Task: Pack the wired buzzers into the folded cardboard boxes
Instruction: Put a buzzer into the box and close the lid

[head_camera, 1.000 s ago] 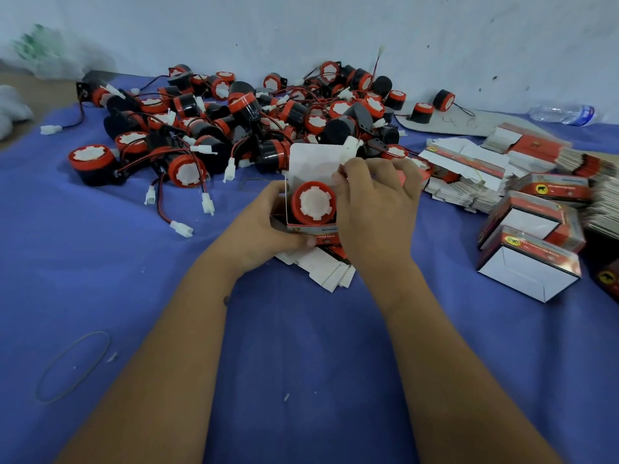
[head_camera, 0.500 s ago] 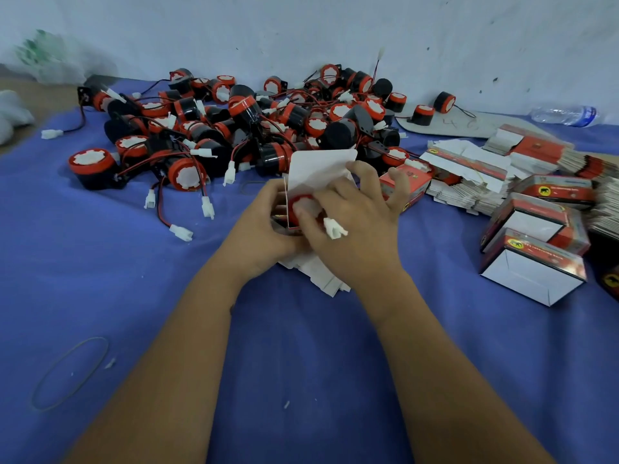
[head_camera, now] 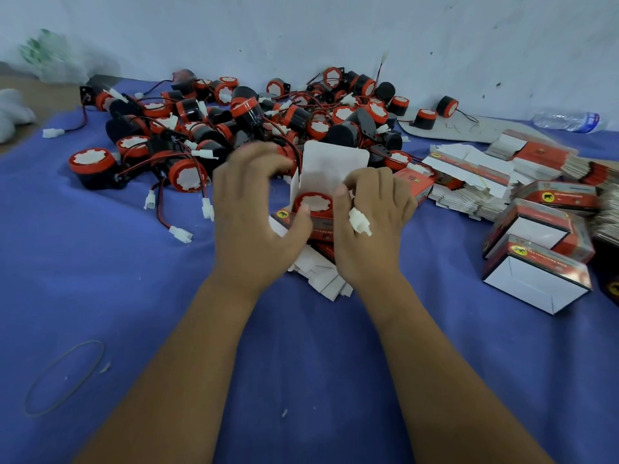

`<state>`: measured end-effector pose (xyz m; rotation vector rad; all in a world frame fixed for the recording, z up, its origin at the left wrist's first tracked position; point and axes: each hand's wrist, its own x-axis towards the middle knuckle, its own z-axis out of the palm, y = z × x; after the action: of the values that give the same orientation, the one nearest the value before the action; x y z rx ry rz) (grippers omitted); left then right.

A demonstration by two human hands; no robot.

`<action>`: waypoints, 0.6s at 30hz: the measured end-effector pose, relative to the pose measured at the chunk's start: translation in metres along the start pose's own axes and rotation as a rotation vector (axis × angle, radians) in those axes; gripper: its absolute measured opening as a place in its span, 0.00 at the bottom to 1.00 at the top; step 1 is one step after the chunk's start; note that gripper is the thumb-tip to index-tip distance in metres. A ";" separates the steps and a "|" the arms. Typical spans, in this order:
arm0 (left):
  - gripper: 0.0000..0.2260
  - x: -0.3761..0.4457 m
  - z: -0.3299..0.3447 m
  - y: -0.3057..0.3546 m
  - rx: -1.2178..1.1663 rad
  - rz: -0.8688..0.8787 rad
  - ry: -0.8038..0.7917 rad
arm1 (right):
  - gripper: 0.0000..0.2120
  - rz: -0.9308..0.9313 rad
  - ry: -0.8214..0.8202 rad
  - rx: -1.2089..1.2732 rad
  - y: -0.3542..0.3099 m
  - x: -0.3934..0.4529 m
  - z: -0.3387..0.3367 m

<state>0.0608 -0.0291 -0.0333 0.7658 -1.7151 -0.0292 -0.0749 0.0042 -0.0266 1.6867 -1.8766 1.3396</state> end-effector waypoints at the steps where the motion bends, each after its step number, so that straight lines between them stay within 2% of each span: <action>1: 0.14 0.000 0.002 0.004 0.087 0.062 -0.040 | 0.16 -0.005 -0.004 -0.001 0.001 -0.001 0.001; 3: 0.11 -0.005 0.009 0.011 0.242 0.110 -0.190 | 0.15 -0.012 0.005 -0.002 0.001 -0.002 0.001; 6: 0.14 -0.016 0.020 0.013 0.373 -0.029 -0.413 | 0.13 -0.006 0.086 0.000 0.000 0.000 -0.003; 8: 0.15 -0.018 0.021 0.009 0.382 -0.126 -0.444 | 0.09 0.068 0.090 0.138 0.000 0.002 -0.007; 10: 0.14 -0.017 0.022 0.004 0.380 -0.175 -0.459 | 0.05 0.212 0.051 0.377 -0.004 0.003 -0.010; 13: 0.15 -0.015 0.022 0.002 0.389 -0.197 -0.473 | 0.07 0.267 0.063 0.620 -0.008 0.006 -0.014; 15: 0.16 -0.015 0.023 0.003 0.404 -0.216 -0.471 | 0.09 0.293 0.008 0.803 -0.009 0.008 -0.017; 18: 0.16 -0.014 0.024 0.004 0.399 -0.266 -0.480 | 0.19 0.439 -0.069 0.991 -0.009 0.011 -0.021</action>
<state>0.0393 -0.0277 -0.0514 1.3660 -2.0882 -0.0577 -0.0773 0.0144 -0.0038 1.7139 -1.7836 2.7426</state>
